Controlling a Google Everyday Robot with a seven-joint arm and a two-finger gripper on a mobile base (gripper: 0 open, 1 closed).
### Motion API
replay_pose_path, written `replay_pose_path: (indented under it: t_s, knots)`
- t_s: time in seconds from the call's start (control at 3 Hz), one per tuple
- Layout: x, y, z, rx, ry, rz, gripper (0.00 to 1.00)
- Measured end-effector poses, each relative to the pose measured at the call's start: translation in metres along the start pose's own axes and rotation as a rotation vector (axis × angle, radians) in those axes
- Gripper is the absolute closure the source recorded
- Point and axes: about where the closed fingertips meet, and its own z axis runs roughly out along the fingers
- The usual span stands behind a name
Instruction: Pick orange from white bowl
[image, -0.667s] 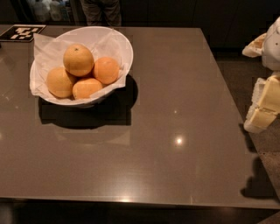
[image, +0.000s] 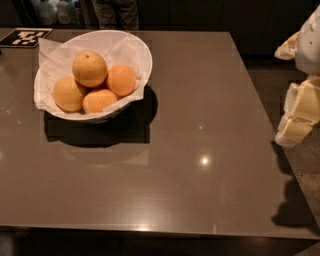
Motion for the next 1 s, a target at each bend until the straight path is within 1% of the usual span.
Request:
replay_pose_path:
  t_s: [0.33, 0.67, 1.0]
  knots:
    - [-0.029, -0.005, -0.011, 0.004, 0.017, -0.056, 0.00]
    - [-0.072, -0.018, -0.014, 0.018, 0.022, -0.152, 0.00]
    - [-0.072, -0.018, -0.014, 0.019, 0.021, -0.151, 0.00]
